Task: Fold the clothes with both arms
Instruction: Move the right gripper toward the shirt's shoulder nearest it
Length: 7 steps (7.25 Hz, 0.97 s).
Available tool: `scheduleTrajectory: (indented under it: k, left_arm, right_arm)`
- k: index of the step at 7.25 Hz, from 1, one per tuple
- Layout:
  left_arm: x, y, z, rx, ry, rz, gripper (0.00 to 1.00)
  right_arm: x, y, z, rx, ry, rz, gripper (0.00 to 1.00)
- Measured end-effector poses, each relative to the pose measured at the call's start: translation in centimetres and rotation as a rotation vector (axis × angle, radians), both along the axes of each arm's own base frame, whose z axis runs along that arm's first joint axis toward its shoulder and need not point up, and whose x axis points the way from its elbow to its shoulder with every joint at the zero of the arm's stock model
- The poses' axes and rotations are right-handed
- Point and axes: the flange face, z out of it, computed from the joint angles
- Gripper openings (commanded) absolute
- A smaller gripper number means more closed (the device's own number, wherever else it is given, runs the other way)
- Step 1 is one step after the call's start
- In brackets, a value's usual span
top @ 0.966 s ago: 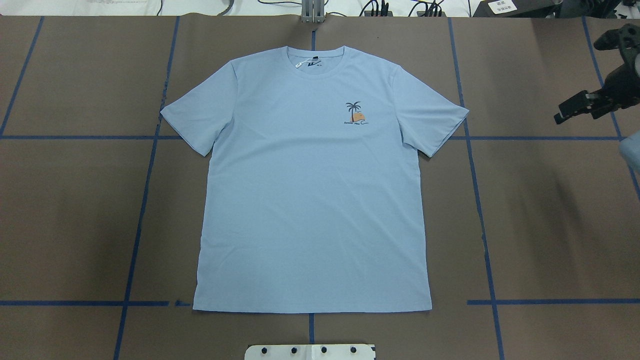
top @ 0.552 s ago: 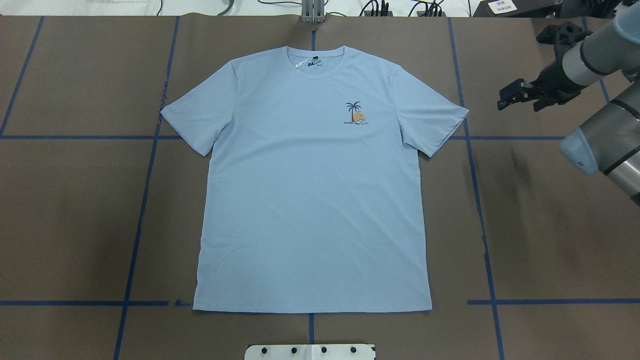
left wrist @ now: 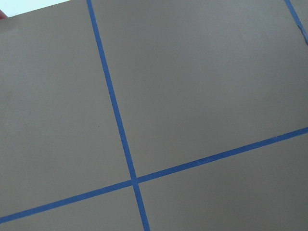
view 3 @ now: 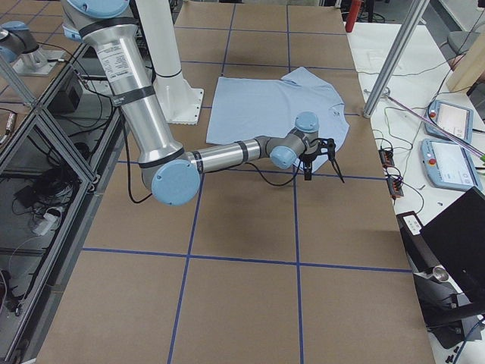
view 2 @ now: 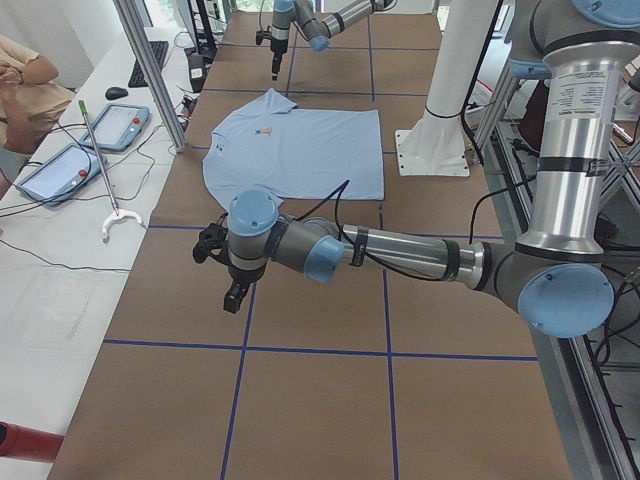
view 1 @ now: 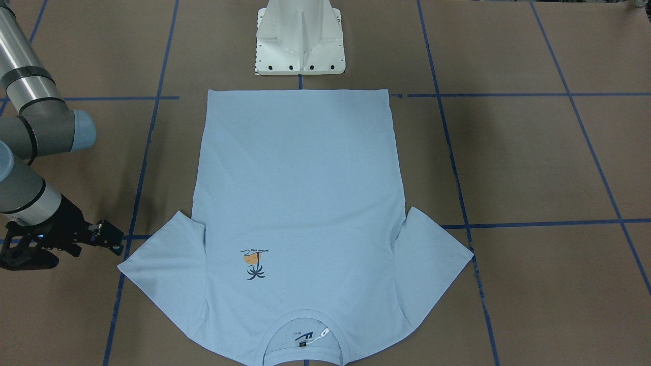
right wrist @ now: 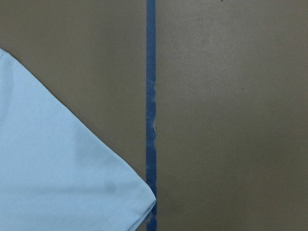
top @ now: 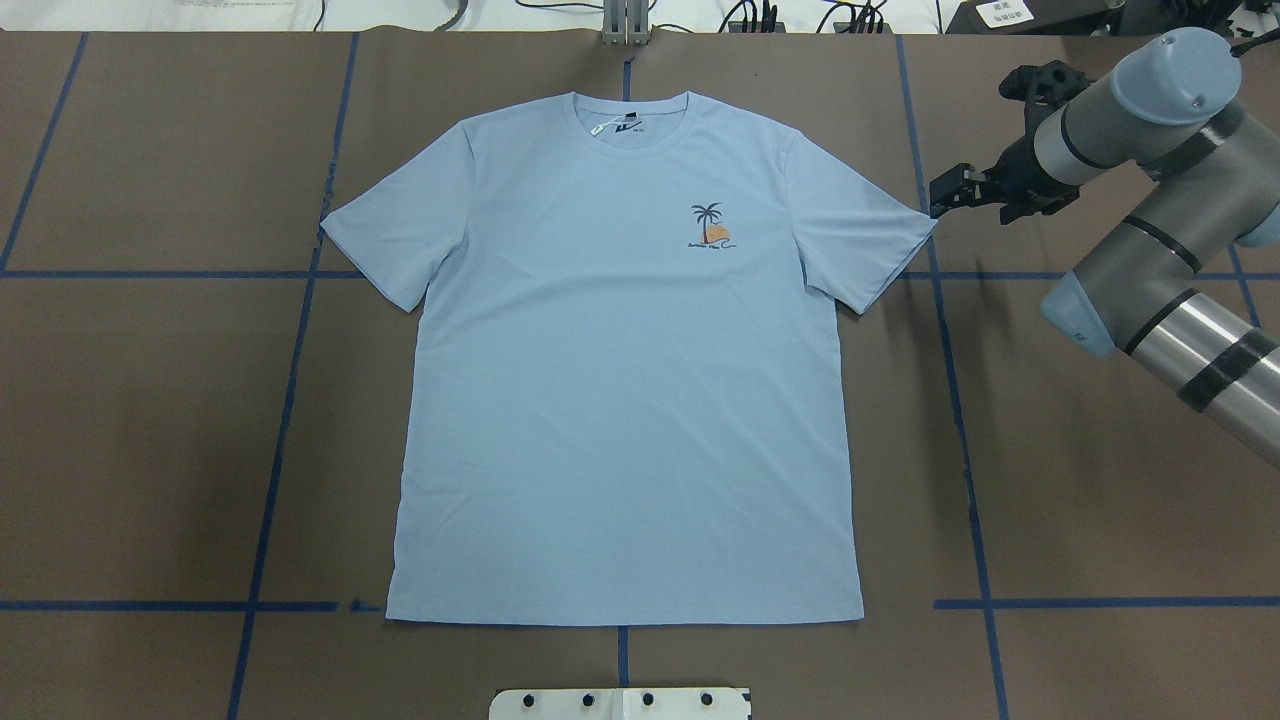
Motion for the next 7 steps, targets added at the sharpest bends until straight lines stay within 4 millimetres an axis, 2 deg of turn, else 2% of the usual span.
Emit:
scheduleTrajectory:
  k: [2,3,4,7]
  left_arm:
    - [0.0,0.0,0.2,-0.003,-0.001,0.001,1.0]
    - [0.0,0.0,0.2,-0.004,-0.001,0.001,1.0]
    - [0.0,0.1,0.3,-0.004,-0.001,0.001,1.0]
    - [0.0,0.6,0.9,-0.001,-0.001,0.001,1.0]
  right_arm:
    - [-2.3,-0.1,0.4,0.009,0.035,0.002,0.79]
    - [-2.7,-0.2,0.8,0.003,0.046,0.004,0.69]
    - [-3.0,-0.3,1.2,-0.003,0.053,0.006,0.66]
    - [-3.7,-0.9,1.0,-0.007,0.057,0.005,0.66]
